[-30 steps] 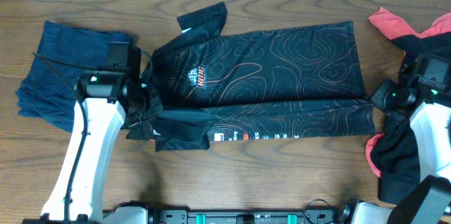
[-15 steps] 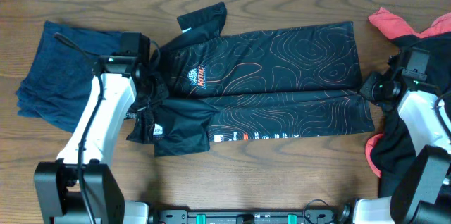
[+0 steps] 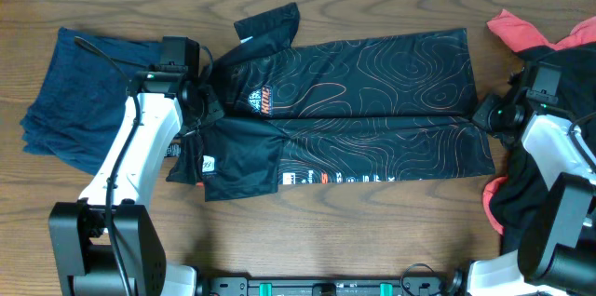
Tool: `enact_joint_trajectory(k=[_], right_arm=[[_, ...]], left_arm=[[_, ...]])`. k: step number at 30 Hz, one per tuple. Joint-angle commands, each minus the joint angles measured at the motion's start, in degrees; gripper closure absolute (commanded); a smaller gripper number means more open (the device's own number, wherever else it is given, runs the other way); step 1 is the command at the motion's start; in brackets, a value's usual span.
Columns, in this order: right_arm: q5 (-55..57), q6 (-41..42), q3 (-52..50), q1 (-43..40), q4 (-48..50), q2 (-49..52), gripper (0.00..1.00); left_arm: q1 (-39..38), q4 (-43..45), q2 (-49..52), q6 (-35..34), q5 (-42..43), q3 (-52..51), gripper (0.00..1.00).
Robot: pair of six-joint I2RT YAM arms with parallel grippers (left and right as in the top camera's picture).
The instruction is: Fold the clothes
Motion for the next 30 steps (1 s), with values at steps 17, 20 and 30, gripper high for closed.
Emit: enact_joint_trajectory(k=[17, 20, 30], right_arm=[[6.99, -4.13, 0.68, 2.19, -7.45, 1.29, 0.69], [8.2, -4.04, 0.63, 2.19, -9.94, 1.31, 0.69], [8.59, -4.04, 0.52, 2.19, -12.87, 1.31, 0.68]], left_arm=[[-5.62, -4.11, 0.5, 2.4, 8.61, -0.5, 0.42], [-9.33, -4.24, 0.7, 4.46, 8.15, -0.55, 0.41], [-17.57, -4.0, 5.35, 5.09, 6.73, -3.52, 0.42]])
